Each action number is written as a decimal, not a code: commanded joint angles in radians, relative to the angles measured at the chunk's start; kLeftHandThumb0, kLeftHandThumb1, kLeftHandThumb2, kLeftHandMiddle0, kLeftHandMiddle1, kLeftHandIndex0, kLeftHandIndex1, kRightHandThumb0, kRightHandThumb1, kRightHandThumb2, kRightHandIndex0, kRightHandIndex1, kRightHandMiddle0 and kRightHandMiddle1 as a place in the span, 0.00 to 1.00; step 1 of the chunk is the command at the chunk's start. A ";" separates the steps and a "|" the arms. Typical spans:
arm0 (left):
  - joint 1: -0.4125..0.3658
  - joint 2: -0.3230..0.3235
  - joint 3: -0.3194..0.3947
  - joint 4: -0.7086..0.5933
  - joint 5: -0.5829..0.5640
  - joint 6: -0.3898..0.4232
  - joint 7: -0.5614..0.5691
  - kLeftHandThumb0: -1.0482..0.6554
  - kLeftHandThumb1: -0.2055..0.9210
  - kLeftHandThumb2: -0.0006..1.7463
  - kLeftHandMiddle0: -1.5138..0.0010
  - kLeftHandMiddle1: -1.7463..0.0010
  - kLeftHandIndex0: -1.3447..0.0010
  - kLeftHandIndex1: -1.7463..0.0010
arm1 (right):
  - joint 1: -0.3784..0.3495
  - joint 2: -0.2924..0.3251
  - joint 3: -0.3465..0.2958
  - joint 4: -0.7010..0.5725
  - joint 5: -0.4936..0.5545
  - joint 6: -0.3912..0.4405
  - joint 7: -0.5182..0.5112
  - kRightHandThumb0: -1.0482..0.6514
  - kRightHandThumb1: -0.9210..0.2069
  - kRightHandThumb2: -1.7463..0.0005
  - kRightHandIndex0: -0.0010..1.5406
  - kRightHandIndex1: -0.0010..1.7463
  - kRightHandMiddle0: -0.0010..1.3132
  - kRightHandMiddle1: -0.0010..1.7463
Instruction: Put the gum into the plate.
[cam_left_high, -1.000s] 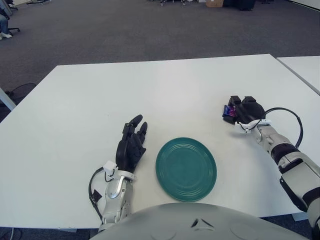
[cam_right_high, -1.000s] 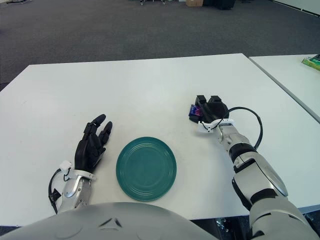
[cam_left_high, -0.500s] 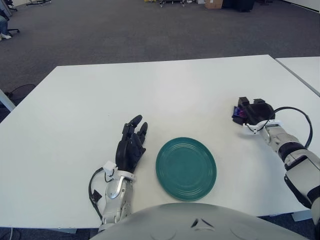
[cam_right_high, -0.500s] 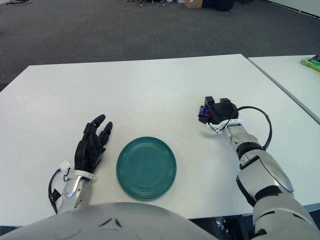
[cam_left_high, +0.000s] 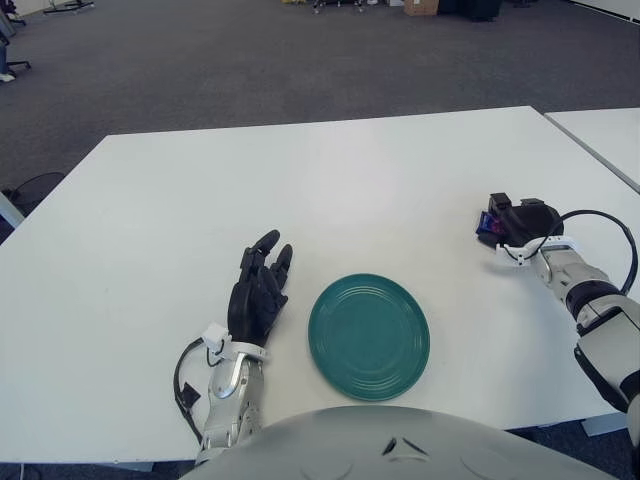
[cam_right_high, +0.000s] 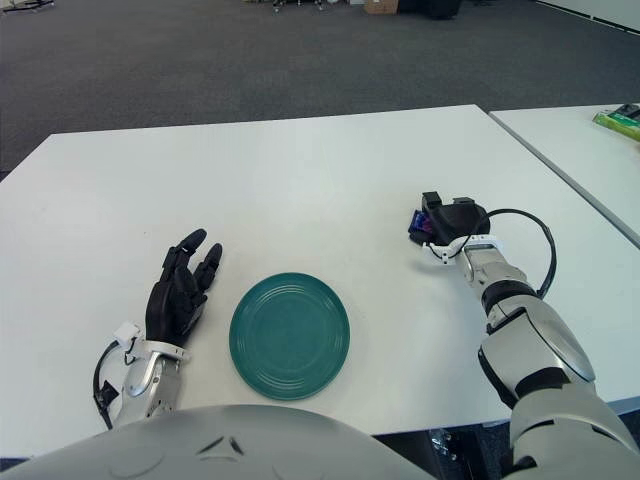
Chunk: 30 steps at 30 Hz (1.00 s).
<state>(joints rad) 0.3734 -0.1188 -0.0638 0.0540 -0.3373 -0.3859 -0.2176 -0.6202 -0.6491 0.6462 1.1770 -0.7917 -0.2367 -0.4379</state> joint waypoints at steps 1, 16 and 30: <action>-0.003 -0.021 0.006 0.003 -0.001 0.006 0.004 0.10 1.00 0.48 0.71 0.98 0.99 0.49 | 0.016 -0.012 -0.047 -0.137 0.044 -0.035 0.073 0.39 0.21 0.52 0.55 1.00 0.26 1.00; -0.011 -0.002 0.010 -0.010 0.016 0.030 0.013 0.09 1.00 0.49 0.70 0.98 0.98 0.49 | 0.183 -0.074 -0.215 -0.922 0.004 -0.024 0.156 0.36 0.39 0.37 0.67 1.00 0.37 1.00; -0.017 -0.009 0.007 -0.008 0.027 0.034 0.022 0.09 1.00 0.48 0.72 0.99 0.99 0.50 | 0.247 0.014 -0.174 -1.249 -0.113 -0.026 0.247 0.36 0.44 0.33 0.77 1.00 0.40 1.00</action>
<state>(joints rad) 0.3691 -0.1170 -0.0634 0.0433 -0.3252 -0.3737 -0.2161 -0.4017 -0.6475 0.4638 0.0174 -0.8751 -0.2332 -0.2174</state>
